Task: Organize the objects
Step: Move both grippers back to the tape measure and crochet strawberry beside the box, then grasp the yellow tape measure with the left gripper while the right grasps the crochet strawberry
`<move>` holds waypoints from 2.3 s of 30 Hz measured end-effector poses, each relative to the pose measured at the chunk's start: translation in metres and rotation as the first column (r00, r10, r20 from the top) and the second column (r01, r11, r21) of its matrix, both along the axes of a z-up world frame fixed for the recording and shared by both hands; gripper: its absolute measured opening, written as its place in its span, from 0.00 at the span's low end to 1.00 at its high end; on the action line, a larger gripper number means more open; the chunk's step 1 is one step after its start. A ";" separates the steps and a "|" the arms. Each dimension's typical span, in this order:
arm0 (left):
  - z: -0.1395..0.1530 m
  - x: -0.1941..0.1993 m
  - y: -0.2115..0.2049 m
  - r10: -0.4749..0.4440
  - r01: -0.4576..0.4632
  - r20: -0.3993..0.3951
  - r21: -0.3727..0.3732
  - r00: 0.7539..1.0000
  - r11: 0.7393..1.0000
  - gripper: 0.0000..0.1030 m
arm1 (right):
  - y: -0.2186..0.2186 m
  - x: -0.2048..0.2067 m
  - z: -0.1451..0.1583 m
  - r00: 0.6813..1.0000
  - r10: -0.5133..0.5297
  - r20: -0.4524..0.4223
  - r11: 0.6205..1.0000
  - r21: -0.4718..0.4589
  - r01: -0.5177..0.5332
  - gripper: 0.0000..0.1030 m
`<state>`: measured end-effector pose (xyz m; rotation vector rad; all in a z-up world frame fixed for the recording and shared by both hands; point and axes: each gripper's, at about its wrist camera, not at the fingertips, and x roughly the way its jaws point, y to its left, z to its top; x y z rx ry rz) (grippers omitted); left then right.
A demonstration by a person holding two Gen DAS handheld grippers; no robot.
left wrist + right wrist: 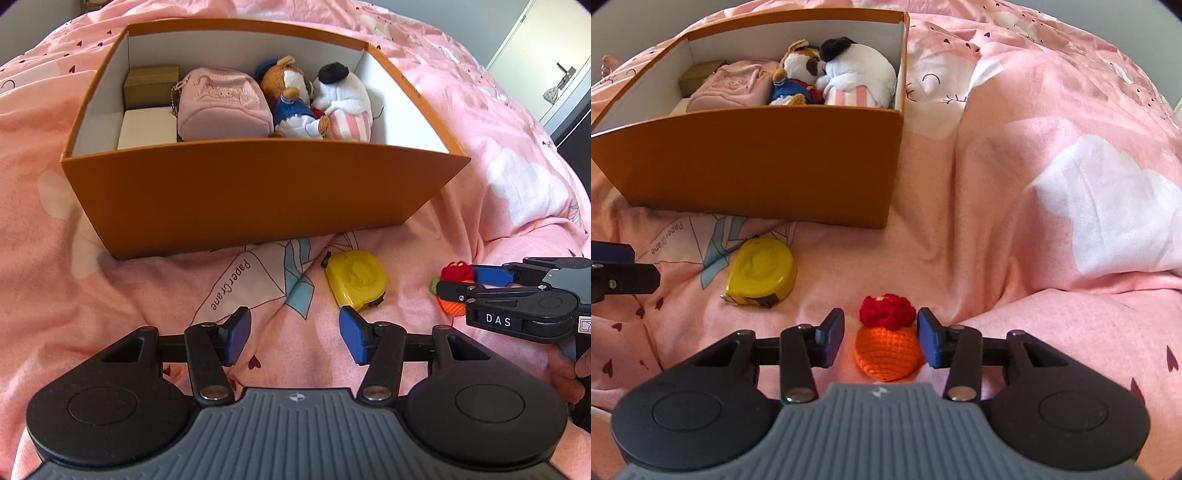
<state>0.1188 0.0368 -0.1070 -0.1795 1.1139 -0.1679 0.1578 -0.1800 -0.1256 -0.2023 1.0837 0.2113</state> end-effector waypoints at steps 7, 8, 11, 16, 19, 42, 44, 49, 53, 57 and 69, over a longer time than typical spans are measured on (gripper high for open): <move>-0.001 0.005 -0.006 -0.017 0.018 -0.016 0.026 1.000 0.999 0.61 | -0.009 0.002 0.000 1.000 -0.017 -0.006 0.999 0.039 0.017 0.38; -0.001 0.006 -0.007 -0.021 0.021 -0.018 0.029 1.000 0.999 0.61 | -0.008 0.003 0.003 1.000 -0.007 0.001 0.998 0.063 0.007 0.38; -0.002 0.011 -0.012 -0.033 0.034 -0.029 0.031 0.999 0.999 0.61 | -0.005 0.003 0.013 0.999 0.024 0.032 0.991 0.131 -0.028 0.38; -0.003 0.027 -0.022 -0.038 0.038 -0.038 -0.012 0.999 0.999 0.64 | -0.002 0.013 0.020 0.996 0.026 0.080 0.985 0.168 -0.039 0.38; -0.007 0.038 -0.030 -0.041 0.039 -0.055 -0.047 0.998 0.998 0.66 | -0.009 0.021 0.017 0.996 -0.002 0.087 0.985 0.175 -0.013 0.38; -0.054 0.072 -0.085 0.035 -0.025 -0.187 0.057 0.982 0.998 0.59 | -0.050 0.033 -0.023 0.993 -0.093 -0.077 0.928 0.355 0.115 0.44; -0.054 0.071 -0.085 0.037 -0.026 -0.183 0.060 0.982 0.998 0.59 | -0.051 0.032 -0.022 0.993 -0.091 -0.075 0.927 0.359 0.112 0.44; -0.053 0.066 -0.080 0.044 -0.036 -0.171 0.047 0.984 0.998 0.58 | -0.053 0.030 -0.019 0.994 -0.090 -0.066 0.923 0.369 0.109 0.44; -0.049 0.060 -0.076 0.023 -0.016 -0.164 0.044 0.986 0.999 0.58 | -0.051 0.028 -0.012 0.996 -0.084 -0.043 0.935 0.343 0.093 0.44; -0.038 0.049 -0.068 -0.008 0.014 -0.150 0.044 0.989 0.999 0.58 | -0.048 0.025 -0.006 0.997 -0.070 -0.020 0.946 0.316 0.073 0.46; 0.020 0.024 -0.059 -0.064 0.066 -0.036 0.047 0.997 0.997 0.58 | -0.032 0.025 -0.001 1.000 -0.017 0.008 0.973 0.231 0.015 0.38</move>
